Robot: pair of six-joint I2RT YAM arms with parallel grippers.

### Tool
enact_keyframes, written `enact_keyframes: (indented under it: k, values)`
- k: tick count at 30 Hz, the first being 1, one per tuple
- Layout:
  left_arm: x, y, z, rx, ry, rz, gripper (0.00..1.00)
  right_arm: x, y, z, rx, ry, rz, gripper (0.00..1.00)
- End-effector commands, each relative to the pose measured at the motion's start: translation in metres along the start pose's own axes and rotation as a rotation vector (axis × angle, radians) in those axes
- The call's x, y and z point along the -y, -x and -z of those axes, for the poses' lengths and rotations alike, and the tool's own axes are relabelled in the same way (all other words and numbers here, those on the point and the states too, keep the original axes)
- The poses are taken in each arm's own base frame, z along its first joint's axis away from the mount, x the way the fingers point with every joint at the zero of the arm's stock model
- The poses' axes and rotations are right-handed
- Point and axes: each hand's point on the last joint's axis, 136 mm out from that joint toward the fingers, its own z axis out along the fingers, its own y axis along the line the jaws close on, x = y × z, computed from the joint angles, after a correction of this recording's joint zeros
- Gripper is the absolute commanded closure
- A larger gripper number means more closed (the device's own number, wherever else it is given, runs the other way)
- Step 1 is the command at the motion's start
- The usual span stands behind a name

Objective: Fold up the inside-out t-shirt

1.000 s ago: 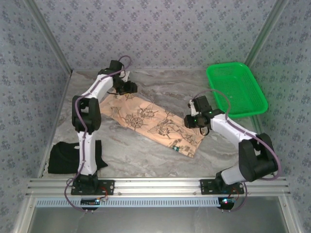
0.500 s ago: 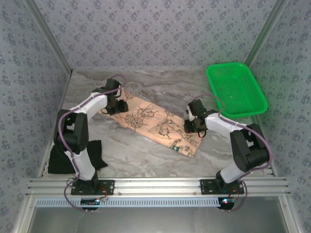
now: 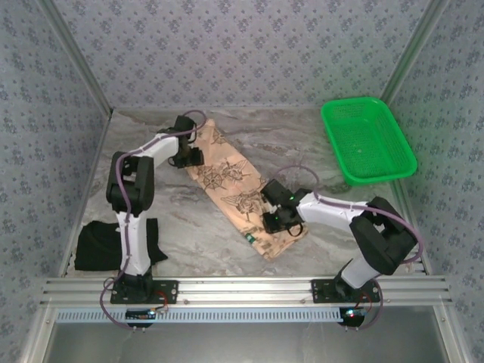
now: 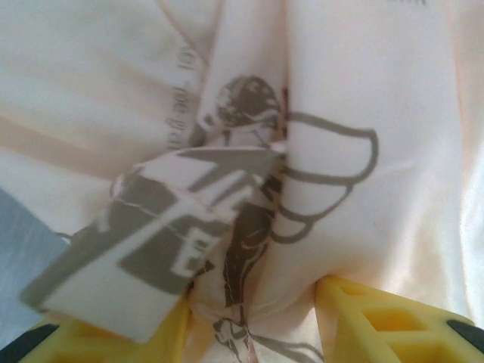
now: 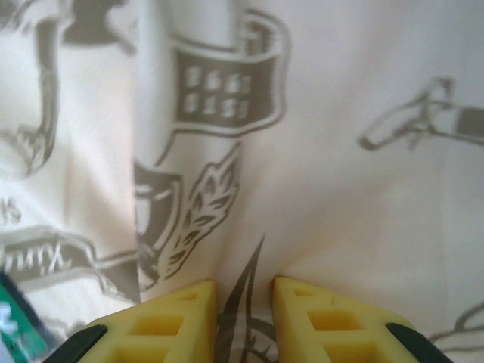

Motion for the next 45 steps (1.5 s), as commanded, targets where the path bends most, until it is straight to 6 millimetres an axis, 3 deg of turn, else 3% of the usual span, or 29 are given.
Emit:
enact_keyframes:
  k: [1, 4, 6, 11, 14, 17, 20, 24, 32, 38, 42, 45]
  values:
    - [0.030, 0.009, -0.024, -0.041, -0.089, -0.145, 0.51, -0.024, -0.011, 0.004, -0.028, 0.054, 0.006, 0.68]
    - [0.056, 0.026, -0.028, -0.045, -0.135, -0.234, 0.51, -0.038, 0.008, 0.019, 0.055, 0.041, 0.097, 0.67]
    - [0.071, 0.036, -0.023, -0.024, -0.173, -0.271, 0.50, -0.036, 0.022, 0.031, 0.122, -0.010, 0.146, 0.63]
    - [0.087, 0.060, 0.016, 0.076, -0.228, -0.309, 0.50, -0.012, 0.055, 0.069, 0.311, -0.169, 0.256, 0.59]
    - [0.094, 0.059, 0.044, 0.108, -0.265, -0.314, 0.50, 0.011, 0.076, 0.088, 0.394, -0.227, 0.237, 0.56]
    - [0.089, 0.050, 0.058, 0.122, -0.259, -0.287, 0.49, 0.025, 0.089, 0.092, 0.375, -0.139, 0.127, 0.56]
    - [0.087, 0.037, 0.057, 0.127, -0.264, -0.259, 0.49, 0.016, 0.082, 0.079, 0.318, -0.025, 0.077, 0.61]
    - [0.102, 0.014, 0.038, 0.090, -0.273, -0.300, 0.50, -0.004, 0.059, 0.052, 0.231, -0.009, 0.105, 0.63]
    - [0.117, -0.007, -0.002, 0.035, -0.226, -0.340, 0.50, -0.006, 0.022, 0.015, 0.104, 0.028, 0.025, 0.63]
    - [0.123, -0.055, -0.019, -0.075, -0.239, -0.363, 0.50, 0.010, -0.004, -0.012, 0.000, -0.040, -0.083, 0.64]
    - [0.127, -0.092, -0.016, -0.147, -0.256, -0.310, 0.50, 0.057, -0.007, -0.010, -0.013, -0.197, -0.224, 0.64]
    - [0.117, -0.119, -0.009, -0.185, -0.234, -0.227, 0.50, 0.086, 0.008, -0.002, 0.022, -0.242, -0.293, 0.64]
